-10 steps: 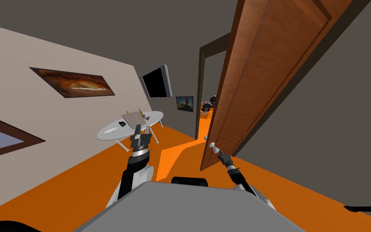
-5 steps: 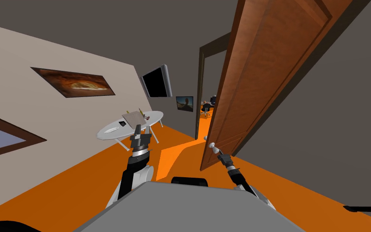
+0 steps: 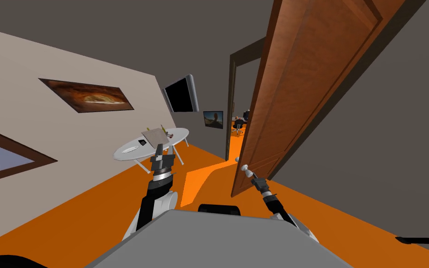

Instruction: Pull the door open

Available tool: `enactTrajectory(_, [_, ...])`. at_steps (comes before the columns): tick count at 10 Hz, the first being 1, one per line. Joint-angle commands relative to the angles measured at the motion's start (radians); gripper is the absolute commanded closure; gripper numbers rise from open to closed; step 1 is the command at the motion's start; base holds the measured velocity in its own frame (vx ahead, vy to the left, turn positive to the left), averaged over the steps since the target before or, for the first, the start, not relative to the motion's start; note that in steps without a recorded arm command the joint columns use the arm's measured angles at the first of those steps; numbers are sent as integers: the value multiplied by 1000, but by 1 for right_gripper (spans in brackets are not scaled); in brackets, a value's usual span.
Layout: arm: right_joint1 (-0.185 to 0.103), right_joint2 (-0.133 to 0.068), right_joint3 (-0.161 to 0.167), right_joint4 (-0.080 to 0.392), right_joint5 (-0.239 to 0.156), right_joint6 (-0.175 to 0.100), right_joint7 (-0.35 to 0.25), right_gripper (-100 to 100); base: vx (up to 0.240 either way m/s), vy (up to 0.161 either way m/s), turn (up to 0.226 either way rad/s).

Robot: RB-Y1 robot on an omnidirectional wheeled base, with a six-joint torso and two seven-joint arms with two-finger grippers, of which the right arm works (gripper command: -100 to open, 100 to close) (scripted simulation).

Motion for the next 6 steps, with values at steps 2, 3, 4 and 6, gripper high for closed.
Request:
enactTrajectory(2, [1,27,31,12,15,-17,-3,-100,-5,-2,3])
enactTrajectory(3, [1,27,31,12,15,-17,-3,-100,8,3,-4])
enactTrajectory(4, [1,27,31,12,15,-17,-3,-100,6,2,-3])
enactTrajectory(6, [1,27,31,12,15,-17,-3,-100,0,0,0])
